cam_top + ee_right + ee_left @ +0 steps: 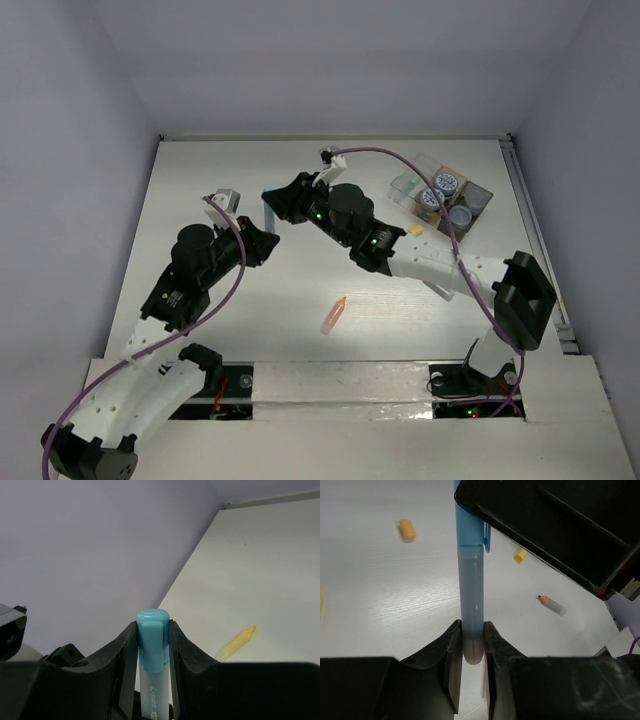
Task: Sort the stationery into containers
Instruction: Close the pen cap on the pen.
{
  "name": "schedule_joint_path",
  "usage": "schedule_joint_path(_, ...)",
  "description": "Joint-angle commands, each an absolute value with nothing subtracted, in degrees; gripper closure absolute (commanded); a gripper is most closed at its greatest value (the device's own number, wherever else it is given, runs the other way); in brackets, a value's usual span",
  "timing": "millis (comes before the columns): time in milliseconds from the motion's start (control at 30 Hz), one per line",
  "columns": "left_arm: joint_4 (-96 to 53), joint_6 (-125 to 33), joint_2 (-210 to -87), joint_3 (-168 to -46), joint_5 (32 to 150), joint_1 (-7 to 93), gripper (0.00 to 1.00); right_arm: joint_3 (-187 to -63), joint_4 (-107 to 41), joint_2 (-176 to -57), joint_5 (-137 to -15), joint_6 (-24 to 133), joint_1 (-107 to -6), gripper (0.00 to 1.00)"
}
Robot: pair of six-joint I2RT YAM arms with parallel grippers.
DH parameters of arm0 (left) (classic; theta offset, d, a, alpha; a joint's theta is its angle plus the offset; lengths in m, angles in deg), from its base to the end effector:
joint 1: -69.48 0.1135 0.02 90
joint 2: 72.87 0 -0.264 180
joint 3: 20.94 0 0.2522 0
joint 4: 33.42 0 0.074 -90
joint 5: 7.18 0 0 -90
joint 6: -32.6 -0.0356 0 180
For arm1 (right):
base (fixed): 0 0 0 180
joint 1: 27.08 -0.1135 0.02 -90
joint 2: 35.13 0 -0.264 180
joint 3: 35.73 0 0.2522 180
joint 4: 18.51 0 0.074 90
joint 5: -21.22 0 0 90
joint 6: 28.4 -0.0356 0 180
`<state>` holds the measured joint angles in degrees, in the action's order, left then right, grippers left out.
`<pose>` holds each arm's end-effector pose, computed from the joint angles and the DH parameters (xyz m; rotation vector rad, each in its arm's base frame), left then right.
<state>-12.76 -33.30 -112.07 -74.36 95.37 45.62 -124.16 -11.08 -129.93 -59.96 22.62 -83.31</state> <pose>0.1505 -0.0750 0.3301 0.1672 1.7388 -0.8059 0.2279 0.3311 0.3506 -0.1211 1.6757 1.1730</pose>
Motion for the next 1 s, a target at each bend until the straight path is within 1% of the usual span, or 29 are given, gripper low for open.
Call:
schedule_joint_path(0,-20.72,-35.60,-112.86,-80.31,88.62,46.28,1.00,-121.12,-14.60,-127.16,-65.88,22.93,-85.18,0.99)
schedule_joint_path(200,-20.45,-37.44,-114.26,-82.24,87.65,45.75,1.00,-119.19,-16.97,-125.92,-68.34,24.24,-85.18,1.00)
schedule_joint_path(233,-20.28,-37.80,-114.35,-82.86,87.65,45.75,1.00,-118.75,-17.07,-125.92,-70.69,24.33,-85.18,1.00)
schedule_joint_path(367,-19.92,-39.47,-116.11,-87.85,87.30,45.75,1.00,-115.33,-17.07,-125.66,-72.12,24.86,-85.18,1.00)
schedule_joint_path(667,-23.52,-39.73,-121.91,-95.86,88.88,45.22,1.00,-105.04,-12.50,-123.99,-72.82,21.88,-86.31,1.00)
schedule_joint_path(967,-26.34,-40.34,-125.95,-99.47,86.60,43.29,1.00,-102.58,-8.28,-127.42,-75.02,17.75,-89.04,1.00)
